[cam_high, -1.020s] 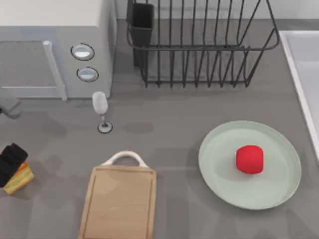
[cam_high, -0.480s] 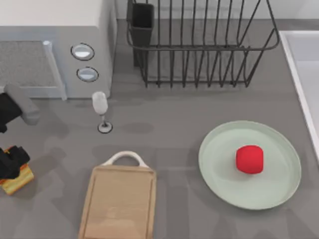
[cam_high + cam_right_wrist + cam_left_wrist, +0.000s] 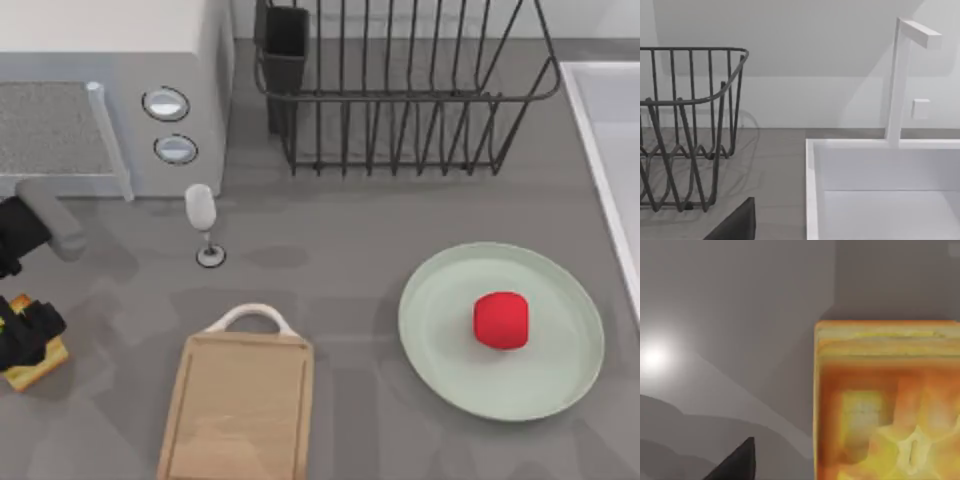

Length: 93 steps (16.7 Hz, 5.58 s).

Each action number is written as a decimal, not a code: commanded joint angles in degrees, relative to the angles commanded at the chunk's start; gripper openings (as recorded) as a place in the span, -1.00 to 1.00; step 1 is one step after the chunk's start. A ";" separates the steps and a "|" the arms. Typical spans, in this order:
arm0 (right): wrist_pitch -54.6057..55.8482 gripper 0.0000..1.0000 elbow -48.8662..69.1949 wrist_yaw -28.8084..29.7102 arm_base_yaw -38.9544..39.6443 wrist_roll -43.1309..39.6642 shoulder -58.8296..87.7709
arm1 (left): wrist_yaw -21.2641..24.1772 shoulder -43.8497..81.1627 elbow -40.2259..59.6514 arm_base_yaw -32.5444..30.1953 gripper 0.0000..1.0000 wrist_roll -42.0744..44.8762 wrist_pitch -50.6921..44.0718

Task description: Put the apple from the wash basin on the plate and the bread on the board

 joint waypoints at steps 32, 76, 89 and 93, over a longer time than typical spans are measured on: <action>0.00 1.00 0.00 0.00 0.00 0.00 0.00 | 0.02 5.98 -6.76 0.13 -1.00 0.24 12.72; 0.00 1.00 0.00 0.00 0.00 0.00 0.00 | -0.90 2.02 8.93 -37.85 -1.00 -145.86 -9.14; 0.00 1.00 0.00 0.00 0.00 0.00 0.00 | -0.46 3.78 9.74 -40.19 -1.00 -177.60 -6.31; 0.00 1.00 0.00 0.00 0.00 0.00 0.00 | -0.46 3.71 9.37 -39.91 -1.00 -177.44 -6.12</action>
